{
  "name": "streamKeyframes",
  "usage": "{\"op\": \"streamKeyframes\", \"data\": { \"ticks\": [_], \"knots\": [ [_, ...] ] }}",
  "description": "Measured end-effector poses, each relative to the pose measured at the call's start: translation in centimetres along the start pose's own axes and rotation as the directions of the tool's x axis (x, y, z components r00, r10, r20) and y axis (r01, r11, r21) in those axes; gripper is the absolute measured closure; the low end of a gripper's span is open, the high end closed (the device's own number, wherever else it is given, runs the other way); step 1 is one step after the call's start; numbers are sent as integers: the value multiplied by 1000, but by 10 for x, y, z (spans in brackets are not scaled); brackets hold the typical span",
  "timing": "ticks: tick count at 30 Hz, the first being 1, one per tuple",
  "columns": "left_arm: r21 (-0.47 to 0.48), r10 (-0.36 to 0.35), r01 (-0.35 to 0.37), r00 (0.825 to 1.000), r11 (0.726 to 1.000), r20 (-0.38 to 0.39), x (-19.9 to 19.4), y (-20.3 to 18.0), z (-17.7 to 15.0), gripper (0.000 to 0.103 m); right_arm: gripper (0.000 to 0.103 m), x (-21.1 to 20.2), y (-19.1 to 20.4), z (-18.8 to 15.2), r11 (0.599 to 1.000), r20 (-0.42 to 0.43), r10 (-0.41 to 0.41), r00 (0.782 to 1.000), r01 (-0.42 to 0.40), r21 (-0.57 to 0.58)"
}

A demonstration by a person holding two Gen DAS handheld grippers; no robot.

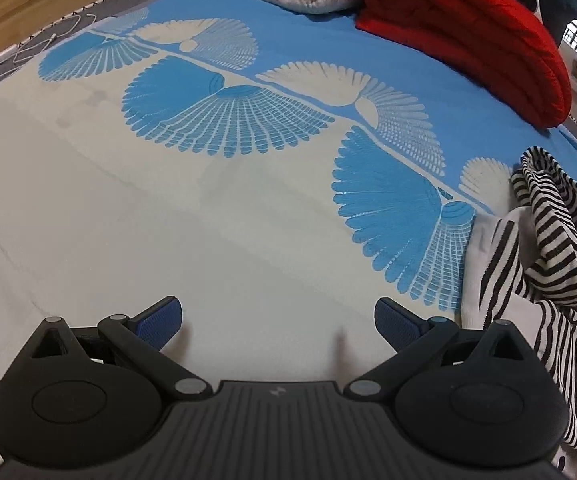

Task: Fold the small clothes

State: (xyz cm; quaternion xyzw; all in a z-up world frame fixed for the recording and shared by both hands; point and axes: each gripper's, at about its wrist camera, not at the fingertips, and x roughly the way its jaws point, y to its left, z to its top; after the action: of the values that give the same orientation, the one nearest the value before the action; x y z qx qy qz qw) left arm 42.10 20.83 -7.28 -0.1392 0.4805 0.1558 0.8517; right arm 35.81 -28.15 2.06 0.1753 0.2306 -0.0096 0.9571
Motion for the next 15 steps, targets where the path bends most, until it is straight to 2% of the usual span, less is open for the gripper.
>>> {"op": "streamKeyframes", "data": {
  "ticks": [1,3,5,9,11,13,15],
  "knots": [
    [-2,7,-7,1000,1000,6,1,1,0,0,59,12,9,14,999,31,-20,999,22,-37],
    [-11,38,-38,999,999,10,4,3,3,0,34,53,35,43,987,15,10,1000,-7,-158],
    [-13,50,-50,999,999,0,9,6,5,0,33,103,63,63,974,-49,29,998,-39,-221],
    [-1,32,-33,999,999,-35,16,12,8,0,31,218,104,72,946,-102,-77,992,41,-321],
    [5,25,-25,999,1000,-37,14,14,9,0,31,267,120,59,923,-116,-154,981,100,-372],
    [0,20,-20,999,1000,-27,12,17,10,0,30,315,130,38,906,-201,-179,963,82,-415],
    [-3,18,-18,1000,1000,-25,10,16,10,0,30,354,141,15,865,-234,-251,939,109,-489]
  ]
}}
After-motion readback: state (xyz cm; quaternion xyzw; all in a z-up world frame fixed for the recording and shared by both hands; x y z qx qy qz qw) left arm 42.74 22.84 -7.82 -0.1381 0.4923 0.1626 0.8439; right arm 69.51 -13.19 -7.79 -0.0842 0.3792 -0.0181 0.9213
